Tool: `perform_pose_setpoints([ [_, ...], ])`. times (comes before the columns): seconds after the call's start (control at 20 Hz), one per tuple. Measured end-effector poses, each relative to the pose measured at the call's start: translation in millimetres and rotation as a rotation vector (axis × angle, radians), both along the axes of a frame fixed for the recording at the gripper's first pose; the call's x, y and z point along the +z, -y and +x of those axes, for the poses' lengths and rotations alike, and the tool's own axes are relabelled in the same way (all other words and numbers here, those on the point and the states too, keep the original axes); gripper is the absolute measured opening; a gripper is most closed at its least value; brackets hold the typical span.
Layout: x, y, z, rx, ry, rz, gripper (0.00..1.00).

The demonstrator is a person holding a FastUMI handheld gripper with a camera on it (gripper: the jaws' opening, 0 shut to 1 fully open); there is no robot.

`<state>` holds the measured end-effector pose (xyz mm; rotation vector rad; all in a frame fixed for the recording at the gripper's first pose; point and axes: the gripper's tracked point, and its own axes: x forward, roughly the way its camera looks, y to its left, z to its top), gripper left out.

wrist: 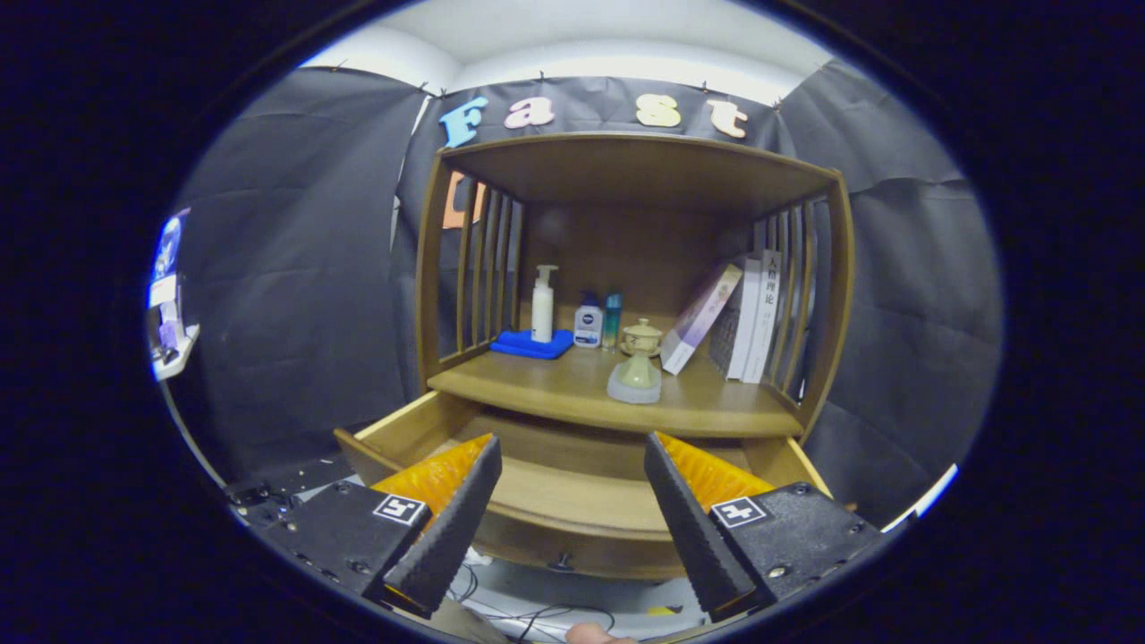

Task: Pull open the drawer, take out the items inside it, and place them on the countertop above the cabinet.

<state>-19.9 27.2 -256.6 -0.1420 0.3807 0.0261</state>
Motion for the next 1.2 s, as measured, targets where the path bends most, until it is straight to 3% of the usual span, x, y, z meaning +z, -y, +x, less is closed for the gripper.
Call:
perform_pose_setpoints([
  [0.25, -63, -1, -35, -0.047, -0.024, 0.006, 1.0],
  [0.5, -107, 10, -43, -0.091, -0.095, 0.053, 1.0],
  [0.8, -138, 26, -39, -0.173, -0.095, 0.032, 1.0],
  [1.2, -143, 20, -26, -0.21, -0.087, 0.039, 1.0],
])
